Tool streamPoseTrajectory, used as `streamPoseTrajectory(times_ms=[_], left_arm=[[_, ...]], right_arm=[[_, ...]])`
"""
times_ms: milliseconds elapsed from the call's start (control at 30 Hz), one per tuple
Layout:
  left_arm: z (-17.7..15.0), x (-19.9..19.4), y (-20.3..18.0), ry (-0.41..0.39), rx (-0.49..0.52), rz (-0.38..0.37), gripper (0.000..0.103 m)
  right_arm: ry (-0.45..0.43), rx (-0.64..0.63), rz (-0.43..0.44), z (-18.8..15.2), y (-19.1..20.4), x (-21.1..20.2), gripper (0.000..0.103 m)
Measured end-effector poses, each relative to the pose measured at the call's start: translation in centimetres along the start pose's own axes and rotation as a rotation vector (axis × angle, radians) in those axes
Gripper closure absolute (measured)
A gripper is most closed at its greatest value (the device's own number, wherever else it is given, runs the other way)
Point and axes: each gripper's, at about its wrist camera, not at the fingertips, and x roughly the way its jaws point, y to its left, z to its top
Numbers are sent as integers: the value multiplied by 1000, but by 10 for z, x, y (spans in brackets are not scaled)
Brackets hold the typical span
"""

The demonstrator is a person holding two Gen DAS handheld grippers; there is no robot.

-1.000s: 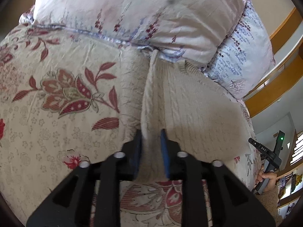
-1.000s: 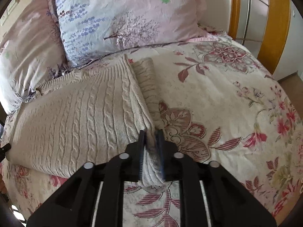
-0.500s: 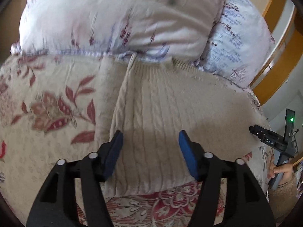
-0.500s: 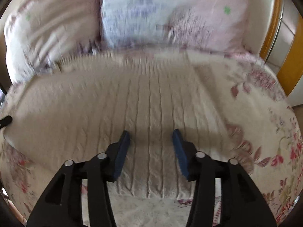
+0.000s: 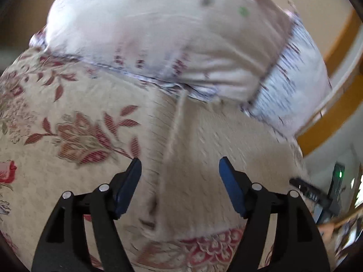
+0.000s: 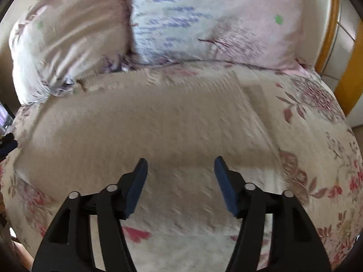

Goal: Fold small clothes

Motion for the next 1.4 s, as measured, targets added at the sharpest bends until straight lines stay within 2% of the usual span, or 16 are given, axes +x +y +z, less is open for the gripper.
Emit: streamPoseTrajectory(times_ms=[133, 300, 533, 667, 900, 1233, 1400], left_arm=[[13, 13, 19, 43, -104, -17, 32], [19, 30, 33, 90, -210, -64, 31], [21, 40, 29, 102, -200, -75, 31], [23, 44, 27, 99, -198, -92, 31], [24, 50, 22, 102, -200, -116, 31], [24, 57, 20, 112, -222, -141, 48], [24, 59, 20, 114, -239, -150, 50]], right_arm=[[-8, -42, 32, 8, 30, 10, 38], [-19, -73, 30, 16, 54, 25, 38], [-32, -99, 34, 19, 71, 38, 38], [-23, -141, -3, 15, 79, 46, 37], [-27, -138, 2, 13, 77, 46, 35], [-34, -142, 4, 12, 77, 46, 35], [-37, -144, 5, 13, 77, 46, 34]])
